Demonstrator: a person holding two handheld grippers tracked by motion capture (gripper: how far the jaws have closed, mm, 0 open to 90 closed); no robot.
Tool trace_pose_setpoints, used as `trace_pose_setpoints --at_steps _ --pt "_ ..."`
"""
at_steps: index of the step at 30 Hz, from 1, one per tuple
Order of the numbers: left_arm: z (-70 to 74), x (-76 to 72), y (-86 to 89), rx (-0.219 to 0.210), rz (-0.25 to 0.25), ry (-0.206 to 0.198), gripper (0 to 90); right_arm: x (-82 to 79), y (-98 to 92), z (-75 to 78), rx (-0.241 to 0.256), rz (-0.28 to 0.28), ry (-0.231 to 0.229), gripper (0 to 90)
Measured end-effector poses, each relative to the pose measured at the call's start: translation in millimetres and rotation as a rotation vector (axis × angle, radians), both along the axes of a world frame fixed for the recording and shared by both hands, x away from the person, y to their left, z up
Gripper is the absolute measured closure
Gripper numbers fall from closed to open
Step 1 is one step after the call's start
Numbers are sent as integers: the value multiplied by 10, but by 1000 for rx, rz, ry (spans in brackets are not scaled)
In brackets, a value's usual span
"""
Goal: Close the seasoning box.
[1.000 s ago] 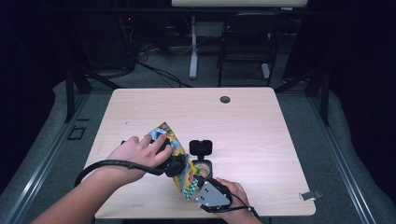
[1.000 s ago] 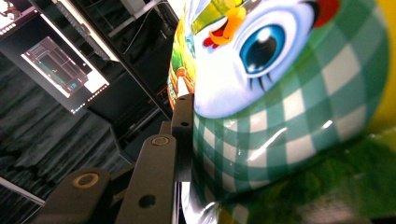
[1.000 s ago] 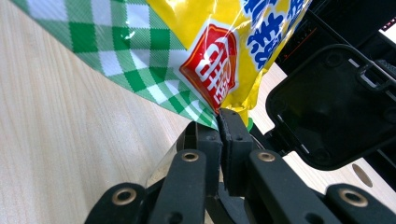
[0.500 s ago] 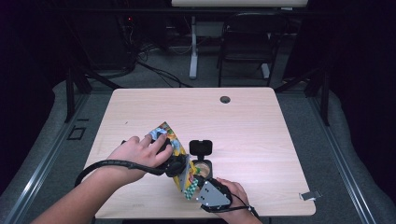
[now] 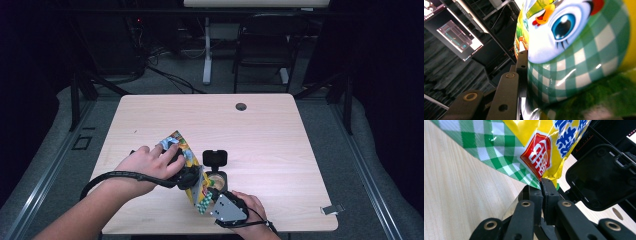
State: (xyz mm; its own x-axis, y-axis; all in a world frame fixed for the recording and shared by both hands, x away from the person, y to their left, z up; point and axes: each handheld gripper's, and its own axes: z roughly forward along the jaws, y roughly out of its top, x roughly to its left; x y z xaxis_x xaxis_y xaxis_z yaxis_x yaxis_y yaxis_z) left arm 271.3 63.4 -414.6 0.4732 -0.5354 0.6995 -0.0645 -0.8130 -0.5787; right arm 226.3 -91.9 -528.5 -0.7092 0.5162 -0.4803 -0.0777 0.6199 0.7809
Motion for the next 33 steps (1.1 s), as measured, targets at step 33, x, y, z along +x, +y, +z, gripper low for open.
trace_pose_setpoints --at_steps 33 --pt "-55 21 67 -46 21 21 743 -4 -3 1 -8 0 -3 878"
